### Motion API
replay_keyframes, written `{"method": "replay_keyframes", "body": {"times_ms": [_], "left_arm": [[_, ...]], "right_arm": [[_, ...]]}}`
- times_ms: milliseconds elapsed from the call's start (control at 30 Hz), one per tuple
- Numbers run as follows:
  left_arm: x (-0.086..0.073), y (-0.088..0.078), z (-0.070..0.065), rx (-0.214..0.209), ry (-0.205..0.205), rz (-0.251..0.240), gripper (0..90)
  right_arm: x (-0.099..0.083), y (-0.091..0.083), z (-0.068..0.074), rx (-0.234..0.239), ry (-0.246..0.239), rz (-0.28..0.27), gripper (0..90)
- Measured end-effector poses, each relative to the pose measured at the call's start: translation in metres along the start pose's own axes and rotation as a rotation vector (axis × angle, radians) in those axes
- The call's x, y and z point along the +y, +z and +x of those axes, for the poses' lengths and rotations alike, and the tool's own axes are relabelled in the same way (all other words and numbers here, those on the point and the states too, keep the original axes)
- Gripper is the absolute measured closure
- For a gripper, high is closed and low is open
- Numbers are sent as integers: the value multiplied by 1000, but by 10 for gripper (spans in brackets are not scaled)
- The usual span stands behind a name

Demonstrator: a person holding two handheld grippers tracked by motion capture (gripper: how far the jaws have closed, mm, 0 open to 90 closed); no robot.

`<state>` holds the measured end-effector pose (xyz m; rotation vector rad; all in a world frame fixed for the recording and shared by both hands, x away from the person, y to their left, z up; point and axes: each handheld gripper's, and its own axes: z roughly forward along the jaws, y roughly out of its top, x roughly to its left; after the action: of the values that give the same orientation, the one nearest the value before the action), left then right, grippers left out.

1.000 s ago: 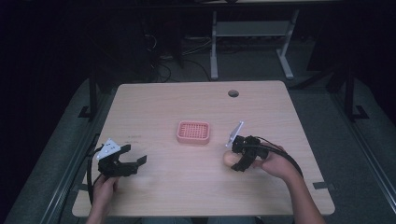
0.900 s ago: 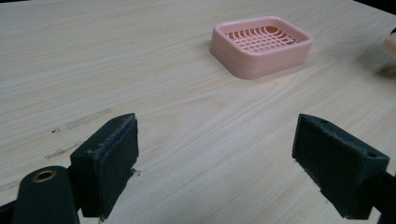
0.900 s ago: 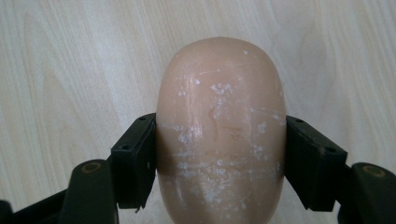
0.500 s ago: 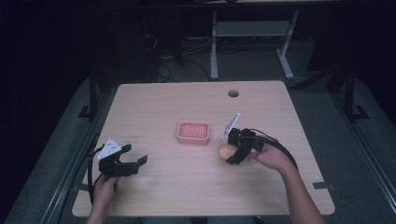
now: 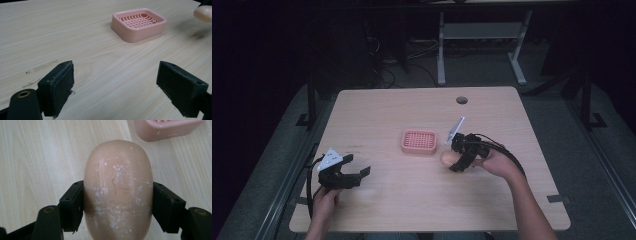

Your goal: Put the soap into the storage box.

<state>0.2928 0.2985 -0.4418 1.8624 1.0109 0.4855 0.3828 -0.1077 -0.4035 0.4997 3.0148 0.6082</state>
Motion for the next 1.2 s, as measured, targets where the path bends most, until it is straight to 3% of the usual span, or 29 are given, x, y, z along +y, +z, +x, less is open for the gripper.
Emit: {"method": "replay_keyframes", "body": {"times_ms": [333,433,1200], "left_arm": [[0,0,0,1,3,0,142],[0,0,0,2,4,1,143],[0,-2,1,8,2,-2,143]], "right_arm": [[1,1,-3,2,6,-6,320],[5,1,-4,-1,1,10,320],[41,-9,-14,-1,-38,-23,320]]}}
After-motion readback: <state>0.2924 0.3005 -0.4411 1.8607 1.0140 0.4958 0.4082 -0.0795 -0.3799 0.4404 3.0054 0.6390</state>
